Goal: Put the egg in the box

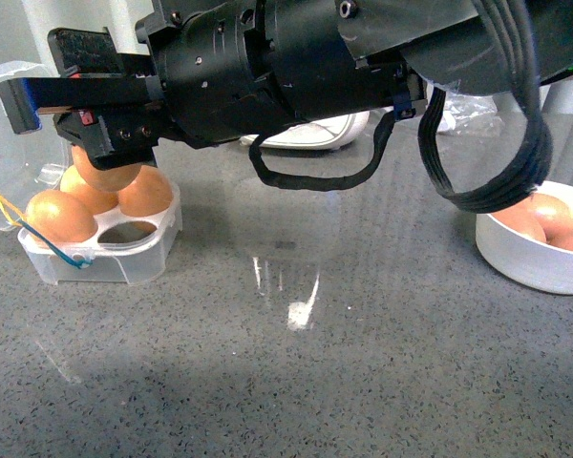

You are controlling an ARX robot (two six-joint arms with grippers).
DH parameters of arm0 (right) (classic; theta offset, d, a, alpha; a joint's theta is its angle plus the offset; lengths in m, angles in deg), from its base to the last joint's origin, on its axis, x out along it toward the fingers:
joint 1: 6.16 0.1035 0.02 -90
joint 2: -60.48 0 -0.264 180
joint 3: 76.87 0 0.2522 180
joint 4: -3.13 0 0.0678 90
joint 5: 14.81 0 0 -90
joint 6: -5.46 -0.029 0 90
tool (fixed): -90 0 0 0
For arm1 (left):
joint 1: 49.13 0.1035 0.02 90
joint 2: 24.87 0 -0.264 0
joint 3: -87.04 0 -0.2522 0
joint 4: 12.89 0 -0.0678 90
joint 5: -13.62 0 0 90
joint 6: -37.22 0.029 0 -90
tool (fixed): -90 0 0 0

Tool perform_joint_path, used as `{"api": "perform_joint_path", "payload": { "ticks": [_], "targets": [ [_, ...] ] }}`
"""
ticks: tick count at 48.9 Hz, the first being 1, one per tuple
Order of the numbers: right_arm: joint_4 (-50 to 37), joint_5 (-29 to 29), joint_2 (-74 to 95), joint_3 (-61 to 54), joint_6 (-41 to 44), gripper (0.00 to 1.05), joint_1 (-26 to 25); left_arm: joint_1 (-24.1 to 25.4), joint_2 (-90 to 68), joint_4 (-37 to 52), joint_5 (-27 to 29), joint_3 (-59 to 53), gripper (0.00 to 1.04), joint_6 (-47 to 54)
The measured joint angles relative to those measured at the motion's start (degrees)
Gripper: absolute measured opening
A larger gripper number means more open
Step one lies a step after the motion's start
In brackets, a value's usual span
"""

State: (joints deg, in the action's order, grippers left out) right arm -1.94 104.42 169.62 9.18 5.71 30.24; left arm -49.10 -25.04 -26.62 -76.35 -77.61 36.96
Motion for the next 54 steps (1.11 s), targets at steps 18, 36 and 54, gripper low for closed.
{"api": "perform_joint_path", "payload": {
  "ticks": [18,36,54],
  "targets": [
    [1.38,-1.27,1.55,0.46,1.49,0.39,0.5,0.0,0.0,0.0,0.0,0.0,0.98,0.0],
    [1.86,-2.8,2.62,1.2,2.21,0.54,0.61,0.0,0.0,0.0,0.0,0.0,0.98,0.0],
    [-3.52,-4.83,-1.14,-2.36,-1.51,0.97,-0.59,0.0,0.0,0.0,0.0,0.0,0.98,0.0]
  ]
}}
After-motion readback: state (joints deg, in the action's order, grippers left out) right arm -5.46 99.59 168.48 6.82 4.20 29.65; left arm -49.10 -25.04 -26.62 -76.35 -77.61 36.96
